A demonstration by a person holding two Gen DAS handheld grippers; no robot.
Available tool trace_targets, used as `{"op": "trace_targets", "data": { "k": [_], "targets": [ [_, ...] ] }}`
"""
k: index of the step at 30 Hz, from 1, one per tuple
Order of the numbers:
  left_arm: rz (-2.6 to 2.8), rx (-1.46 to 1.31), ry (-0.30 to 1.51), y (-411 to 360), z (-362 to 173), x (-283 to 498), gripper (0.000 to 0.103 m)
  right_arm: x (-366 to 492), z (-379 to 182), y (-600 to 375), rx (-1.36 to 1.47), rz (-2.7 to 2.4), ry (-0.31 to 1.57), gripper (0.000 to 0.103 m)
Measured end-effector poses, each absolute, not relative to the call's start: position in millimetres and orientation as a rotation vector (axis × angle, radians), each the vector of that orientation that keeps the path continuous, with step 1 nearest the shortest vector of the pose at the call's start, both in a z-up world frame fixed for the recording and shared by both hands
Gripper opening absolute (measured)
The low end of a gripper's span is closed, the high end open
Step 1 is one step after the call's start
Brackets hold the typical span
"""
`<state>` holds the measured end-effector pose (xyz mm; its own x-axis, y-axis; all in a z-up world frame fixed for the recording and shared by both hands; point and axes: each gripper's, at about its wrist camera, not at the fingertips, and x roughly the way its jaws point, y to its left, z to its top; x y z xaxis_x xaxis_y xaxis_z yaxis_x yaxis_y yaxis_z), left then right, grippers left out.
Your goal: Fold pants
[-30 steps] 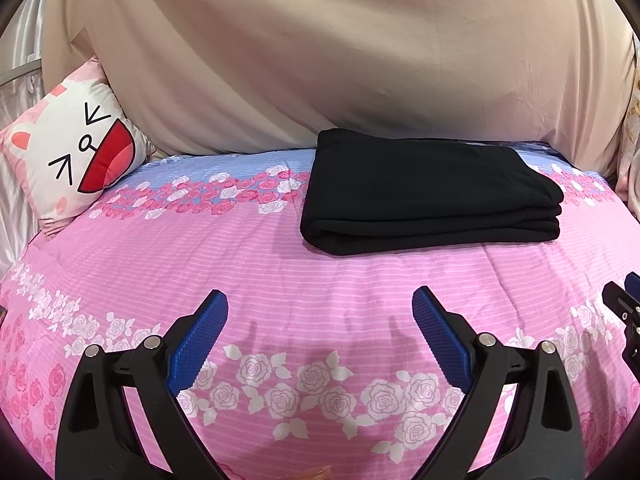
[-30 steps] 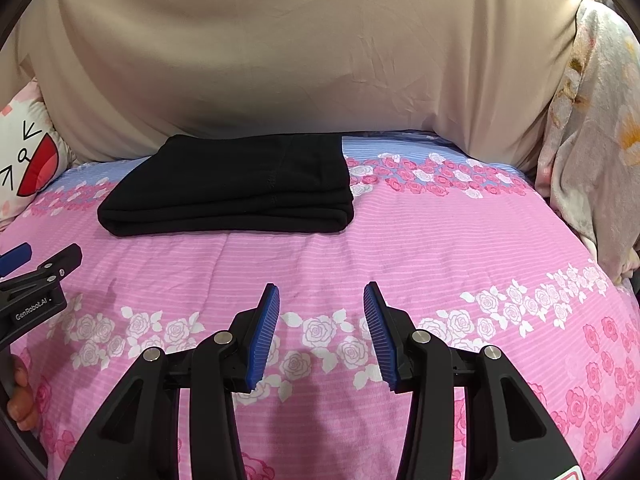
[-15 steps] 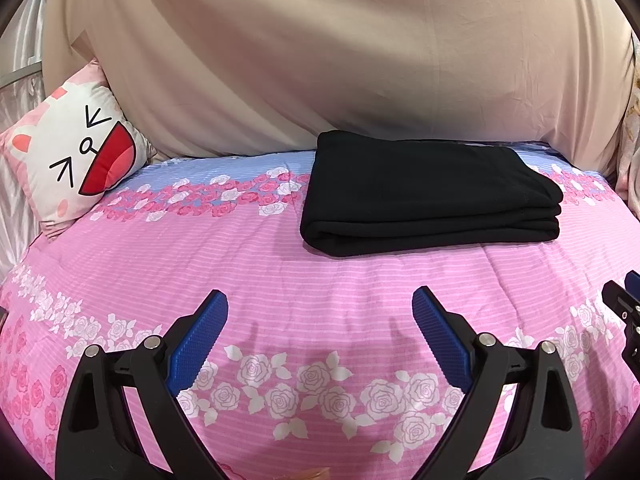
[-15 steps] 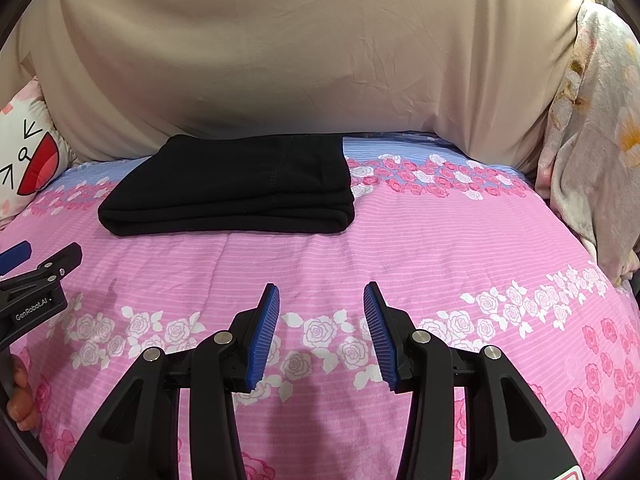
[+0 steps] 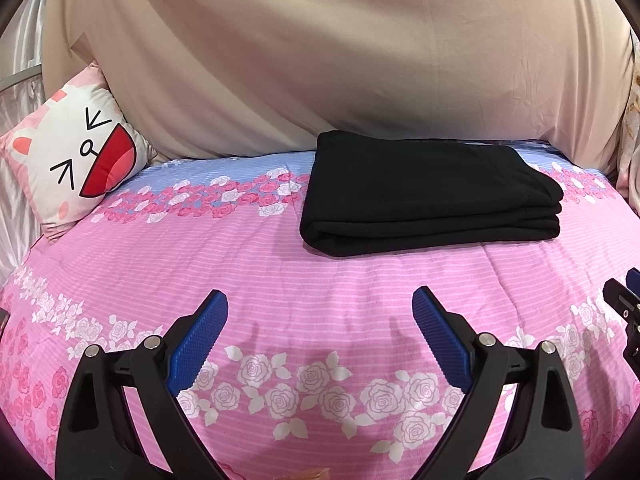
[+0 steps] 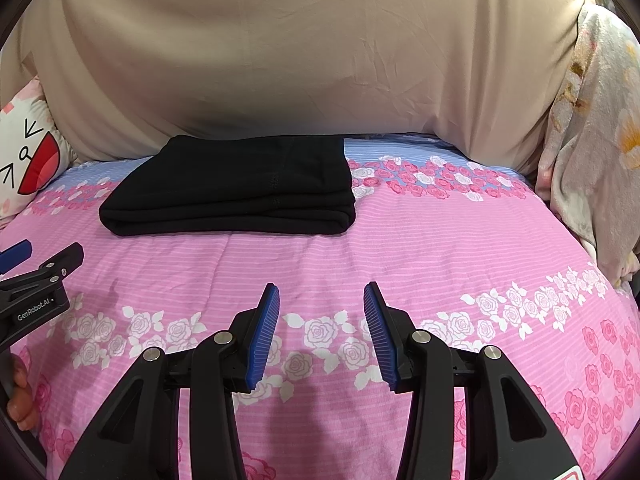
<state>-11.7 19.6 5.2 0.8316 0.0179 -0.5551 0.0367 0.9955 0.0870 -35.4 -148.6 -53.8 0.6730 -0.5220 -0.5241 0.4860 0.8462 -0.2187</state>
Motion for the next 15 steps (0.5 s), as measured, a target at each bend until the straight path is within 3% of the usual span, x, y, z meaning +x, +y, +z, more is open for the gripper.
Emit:
{"op": "trace_targets", "data": {
  "k": [15],
  "targets": [
    [0.004,0.085,0.576,24.0,7.7,-15.0,0.091,-35.4,-52.8,-145.6,-0.068,-0.569,0.606,0.043]
  ]
}}
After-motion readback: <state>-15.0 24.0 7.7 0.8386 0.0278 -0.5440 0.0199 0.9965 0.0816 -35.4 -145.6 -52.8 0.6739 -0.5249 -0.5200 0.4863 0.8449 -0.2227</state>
